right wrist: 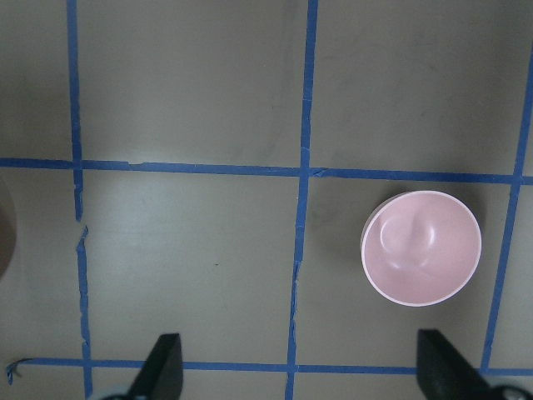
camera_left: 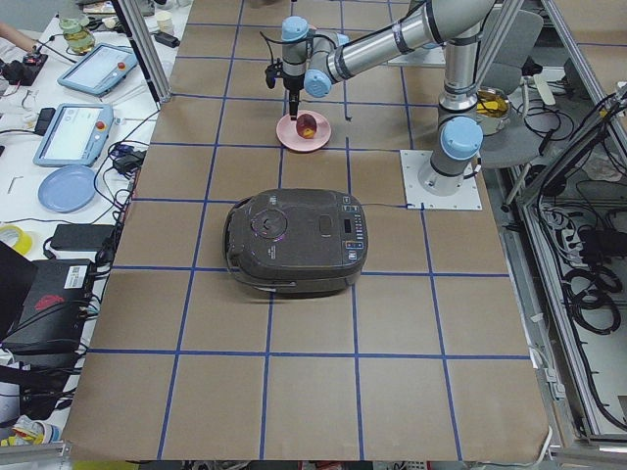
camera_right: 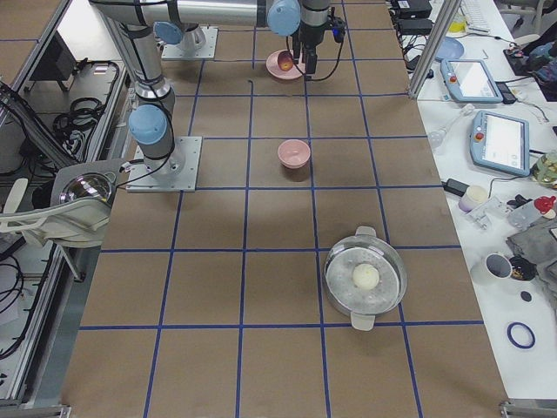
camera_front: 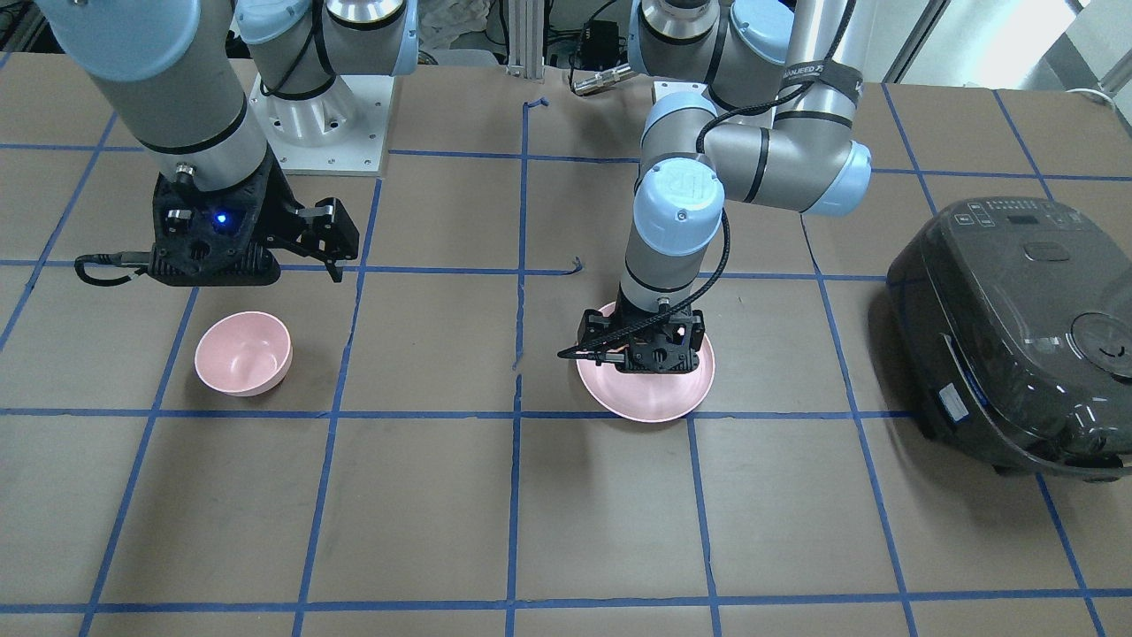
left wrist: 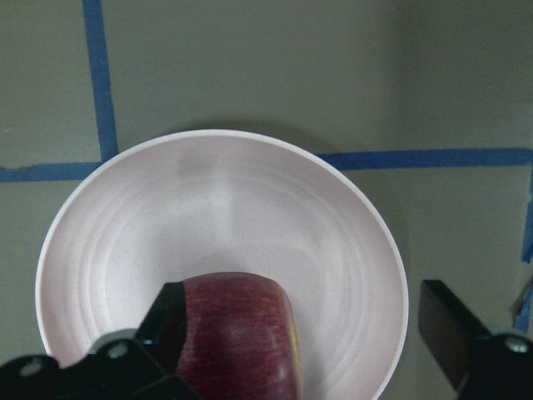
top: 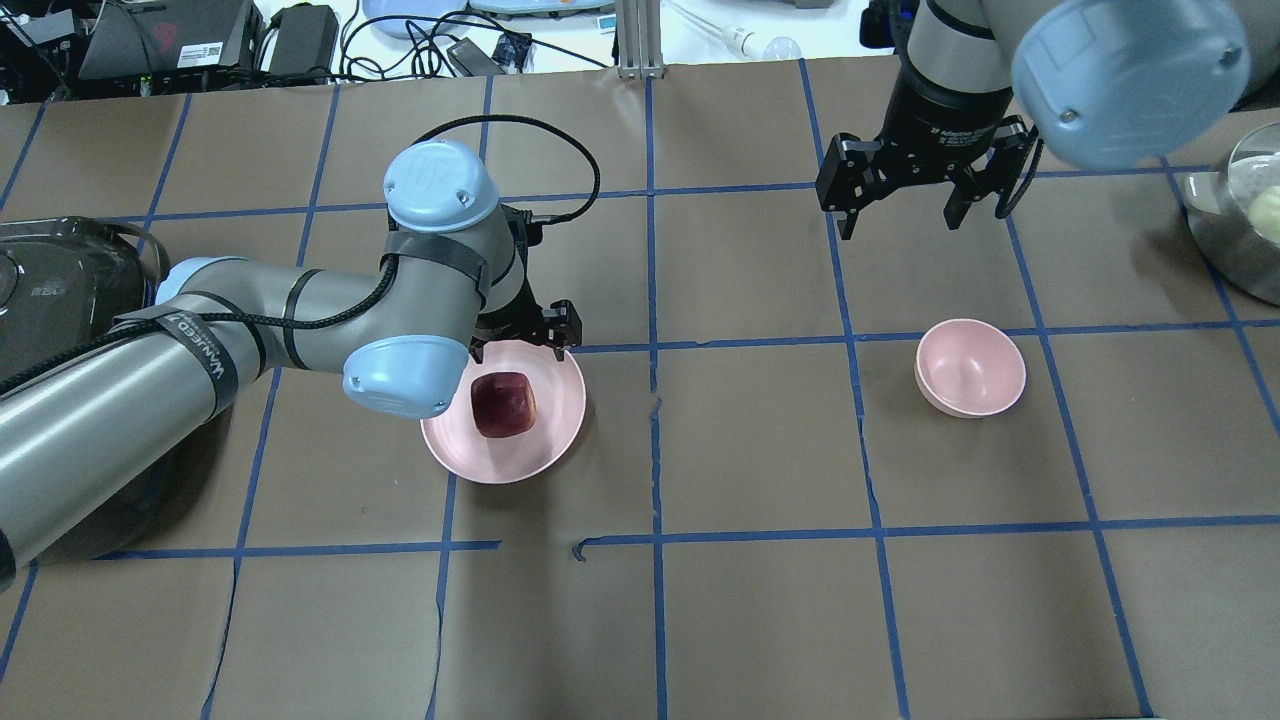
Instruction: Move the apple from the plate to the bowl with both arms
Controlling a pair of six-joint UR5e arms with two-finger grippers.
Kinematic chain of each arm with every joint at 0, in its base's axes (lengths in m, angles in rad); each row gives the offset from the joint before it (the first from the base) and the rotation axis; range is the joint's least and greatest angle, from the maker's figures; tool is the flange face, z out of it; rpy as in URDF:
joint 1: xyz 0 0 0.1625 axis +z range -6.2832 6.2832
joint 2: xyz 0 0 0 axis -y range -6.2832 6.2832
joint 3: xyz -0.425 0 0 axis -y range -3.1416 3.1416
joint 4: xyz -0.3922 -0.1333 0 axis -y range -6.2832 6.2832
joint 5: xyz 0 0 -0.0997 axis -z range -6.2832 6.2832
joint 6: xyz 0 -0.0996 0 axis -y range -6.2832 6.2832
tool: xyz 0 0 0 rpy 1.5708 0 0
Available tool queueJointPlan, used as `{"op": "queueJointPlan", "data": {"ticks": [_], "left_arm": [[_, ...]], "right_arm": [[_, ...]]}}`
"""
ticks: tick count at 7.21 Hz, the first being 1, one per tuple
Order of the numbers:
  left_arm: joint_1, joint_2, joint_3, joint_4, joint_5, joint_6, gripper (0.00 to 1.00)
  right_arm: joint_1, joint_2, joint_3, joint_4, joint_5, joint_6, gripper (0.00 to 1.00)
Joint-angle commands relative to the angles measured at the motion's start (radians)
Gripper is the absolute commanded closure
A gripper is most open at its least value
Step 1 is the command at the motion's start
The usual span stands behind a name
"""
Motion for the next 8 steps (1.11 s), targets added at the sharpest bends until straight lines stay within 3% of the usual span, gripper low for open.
{"op": "queueJointPlan", "data": {"ticks": [1, 3, 5, 6, 8], "left_arm": [[0.059, 0.019, -0.074, 0.016, 0.000, -0.034, 0.00], [0.053, -0.008, -0.075, 0.021, -0.026, -0.207, 0.00], [0.053, -0.018, -0.079, 0.013, -0.086, -0.196, 0.02], [0.053, -0.010, -0.081, 0.013, -0.083, -0.097, 0.70], [0.055, 0.002, -0.073, 0.012, -0.073, -0.070, 0.86]], "right_arm": [[-0.039, 0.010, 0.123, -0.070, 0.003, -0.013, 0.00], [-0.047, 0.033, 0.250, -0.214, -0.003, -0.026, 0.00], [-0.088, 0.076, 0.288, -0.289, 0.003, -0.072, 0.00], [-0.132, 0.076, 0.291, -0.282, -0.003, -0.110, 0.00], [-0.288, 0.079, 0.338, -0.311, -0.002, -0.244, 0.00]]}}
